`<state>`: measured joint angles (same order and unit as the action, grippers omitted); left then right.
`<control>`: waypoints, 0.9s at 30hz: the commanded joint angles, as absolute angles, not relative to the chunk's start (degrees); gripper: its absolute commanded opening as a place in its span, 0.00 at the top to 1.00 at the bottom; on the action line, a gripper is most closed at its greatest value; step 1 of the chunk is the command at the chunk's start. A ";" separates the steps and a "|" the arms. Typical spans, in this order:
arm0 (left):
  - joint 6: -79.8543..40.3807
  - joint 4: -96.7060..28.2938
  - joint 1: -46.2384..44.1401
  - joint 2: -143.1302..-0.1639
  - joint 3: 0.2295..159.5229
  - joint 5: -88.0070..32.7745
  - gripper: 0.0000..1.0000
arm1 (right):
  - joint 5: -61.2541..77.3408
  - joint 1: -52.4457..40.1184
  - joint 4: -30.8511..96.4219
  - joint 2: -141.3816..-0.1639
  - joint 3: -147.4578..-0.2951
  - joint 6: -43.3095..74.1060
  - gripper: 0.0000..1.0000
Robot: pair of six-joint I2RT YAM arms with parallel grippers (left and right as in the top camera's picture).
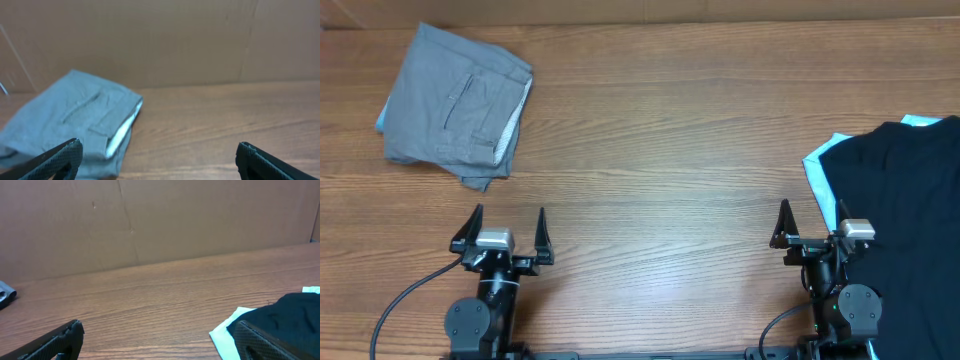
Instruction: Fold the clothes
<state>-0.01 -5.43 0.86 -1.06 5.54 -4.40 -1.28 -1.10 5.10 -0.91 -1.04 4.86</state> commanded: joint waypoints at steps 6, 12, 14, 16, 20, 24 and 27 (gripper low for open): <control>-0.64 -4.03 1.08 -0.21 0.27 -4.05 0.00 | -0.97 -0.84 4.71 -0.40 -0.47 4.67 0.00; -0.62 -4.03 1.08 -0.25 0.27 -4.03 0.00 | -0.97 -0.84 4.71 -0.40 -0.47 4.67 0.00; -0.62 -4.03 1.08 -0.25 0.27 -4.03 0.00 | -0.97 -0.84 4.71 -0.40 -0.47 4.67 0.00; -0.62 -4.03 1.08 -0.25 0.27 -4.03 0.00 | -0.97 -0.84 4.71 -0.40 -0.47 4.67 0.00; -0.62 -4.03 1.08 -0.25 0.27 -4.03 0.00 | -0.95 -0.84 4.71 -0.40 -0.47 4.67 0.00; -0.62 -4.03 1.08 -0.25 0.27 -4.03 0.00 | -0.95 -0.84 4.71 -0.40 -0.47 4.67 0.00; -0.62 -4.03 1.08 -0.25 0.27 -4.03 0.00 | -0.95 -0.84 4.71 -0.40 -0.47 4.67 0.00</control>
